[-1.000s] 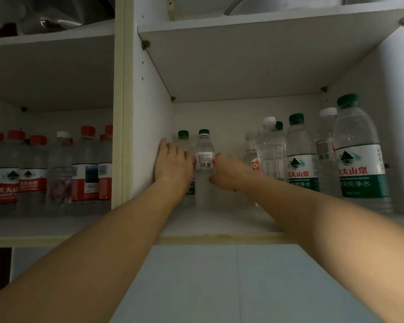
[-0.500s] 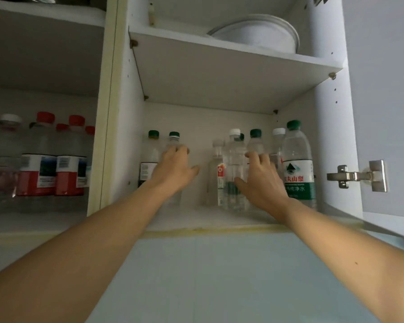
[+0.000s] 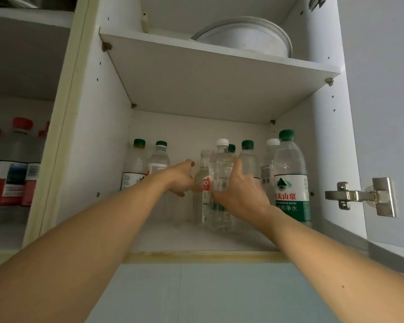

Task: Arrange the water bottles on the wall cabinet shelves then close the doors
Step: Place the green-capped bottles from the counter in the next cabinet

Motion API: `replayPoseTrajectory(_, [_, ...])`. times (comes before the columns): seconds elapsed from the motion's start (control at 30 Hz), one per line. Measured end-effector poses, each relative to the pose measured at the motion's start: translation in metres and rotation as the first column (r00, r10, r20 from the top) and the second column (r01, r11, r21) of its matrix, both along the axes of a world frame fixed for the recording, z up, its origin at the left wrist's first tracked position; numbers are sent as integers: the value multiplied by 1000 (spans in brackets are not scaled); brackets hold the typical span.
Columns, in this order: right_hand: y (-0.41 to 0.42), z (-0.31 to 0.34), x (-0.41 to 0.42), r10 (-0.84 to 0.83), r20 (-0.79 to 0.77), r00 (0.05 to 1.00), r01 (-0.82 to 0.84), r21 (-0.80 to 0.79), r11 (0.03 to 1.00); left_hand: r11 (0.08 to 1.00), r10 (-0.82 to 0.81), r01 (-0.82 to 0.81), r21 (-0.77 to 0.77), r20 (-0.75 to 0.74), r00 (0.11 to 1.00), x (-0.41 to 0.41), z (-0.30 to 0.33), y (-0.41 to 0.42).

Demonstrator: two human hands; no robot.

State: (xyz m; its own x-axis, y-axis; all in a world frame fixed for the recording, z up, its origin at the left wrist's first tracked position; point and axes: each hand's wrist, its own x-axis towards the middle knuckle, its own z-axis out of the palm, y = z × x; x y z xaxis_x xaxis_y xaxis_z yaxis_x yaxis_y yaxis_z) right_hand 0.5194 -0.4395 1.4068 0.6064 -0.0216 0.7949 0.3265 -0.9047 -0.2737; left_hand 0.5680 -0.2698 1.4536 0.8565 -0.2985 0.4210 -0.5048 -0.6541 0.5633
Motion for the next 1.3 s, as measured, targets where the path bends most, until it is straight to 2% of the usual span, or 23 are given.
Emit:
replayPoseTrajectory(0.13, [-8,-2,5,88,6,996,-88,18,996,997,-59,56,-46,-65,996,16,-9,-2])
replayPoseTrajectory(0.3, [-8,-5,6,88,2,996,-88,34,996,989,-106,98,-113,-63,992,28,-15,-8])
replayPoseTrajectory(0.43, [-8,-5,5,87,-9,996,-87,38,995,987,-79,75,-143,-27,996,26,-17,-13])
replayPoseTrajectory(0.53, [-8,-4,5,87,-6,996,-86,17,996,995,5,-1,-102,42,999,23,-17,-8])
replayPoseTrajectory(0.63, [-8,0,9,110,-72,991,-109,16,994,992,123,-120,-25,145,982,23,-20,0])
replayPoseTrajectory(0.8, [-4,12,17,117,-214,970,-116,16,993,941,323,-337,10,263,909,23,-24,17])
replayPoseTrajectory(0.93, [6,19,26,116,-300,947,-114,24,993,900,387,-431,63,338,858,20,-25,20])
replayPoseTrajectory(1.03, [15,24,31,127,-349,928,-121,39,992,913,363,-403,60,329,872,20,-23,26])
replayPoseTrajectory(1.17, [27,31,36,175,-430,886,-121,150,981,969,219,-238,66,214,952,24,-23,44])
replayPoseTrajectory(1.3, [33,36,44,227,-492,840,-131,223,966,957,180,-229,180,256,950,27,-25,51])
